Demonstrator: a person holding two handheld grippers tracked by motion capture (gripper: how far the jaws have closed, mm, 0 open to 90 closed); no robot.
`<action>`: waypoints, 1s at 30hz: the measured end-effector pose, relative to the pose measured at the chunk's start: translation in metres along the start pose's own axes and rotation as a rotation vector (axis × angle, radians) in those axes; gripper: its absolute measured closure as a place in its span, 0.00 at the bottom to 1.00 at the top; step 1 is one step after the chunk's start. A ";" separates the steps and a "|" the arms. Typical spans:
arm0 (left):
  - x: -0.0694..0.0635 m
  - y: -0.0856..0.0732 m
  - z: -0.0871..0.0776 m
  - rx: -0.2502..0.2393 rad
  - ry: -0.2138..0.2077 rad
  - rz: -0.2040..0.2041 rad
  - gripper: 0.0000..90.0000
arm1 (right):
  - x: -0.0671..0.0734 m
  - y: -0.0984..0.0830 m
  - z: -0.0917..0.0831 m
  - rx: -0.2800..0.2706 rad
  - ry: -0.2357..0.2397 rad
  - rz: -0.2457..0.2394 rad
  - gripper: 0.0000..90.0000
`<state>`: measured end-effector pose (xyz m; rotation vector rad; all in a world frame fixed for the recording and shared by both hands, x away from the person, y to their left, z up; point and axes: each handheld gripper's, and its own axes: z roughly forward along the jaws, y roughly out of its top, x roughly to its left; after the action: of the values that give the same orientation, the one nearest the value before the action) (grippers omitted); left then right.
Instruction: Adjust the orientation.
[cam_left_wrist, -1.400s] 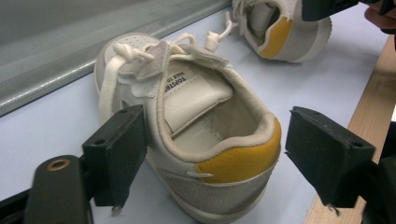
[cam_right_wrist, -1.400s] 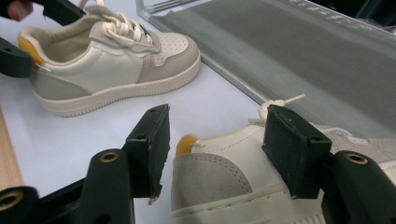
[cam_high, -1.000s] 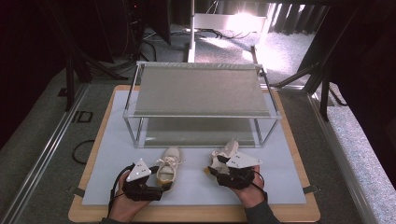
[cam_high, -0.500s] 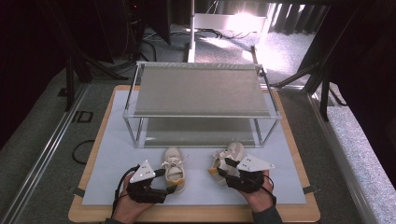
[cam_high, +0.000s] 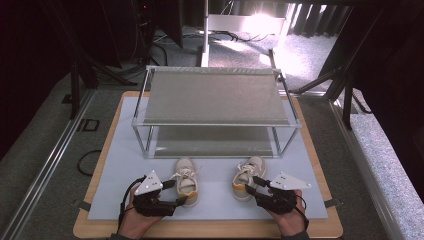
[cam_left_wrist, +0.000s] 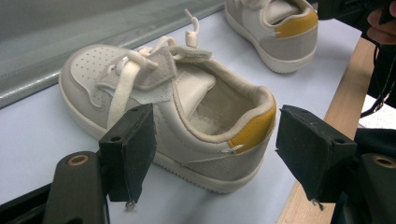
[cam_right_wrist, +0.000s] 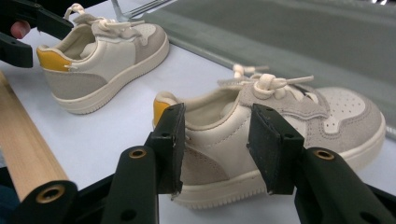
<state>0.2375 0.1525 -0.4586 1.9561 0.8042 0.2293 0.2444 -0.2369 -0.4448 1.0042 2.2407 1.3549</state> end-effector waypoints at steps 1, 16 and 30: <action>0.000 0.000 -0.001 -0.003 0.001 0.002 0.31 | -0.001 -0.002 -0.001 0.001 0.003 0.010 0.63; 0.002 0.005 -0.006 -0.053 0.043 -0.003 0.31 | -0.005 -0.003 -0.005 0.008 -0.097 0.052 0.56; 0.006 0.006 -0.002 -0.062 0.150 -0.053 0.27 | -0.002 0.004 0.017 0.099 -0.230 0.091 0.45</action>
<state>0.2435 0.1563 -0.4536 1.8730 0.9341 0.3682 0.2578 -0.2262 -0.4499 1.2422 2.1293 1.1089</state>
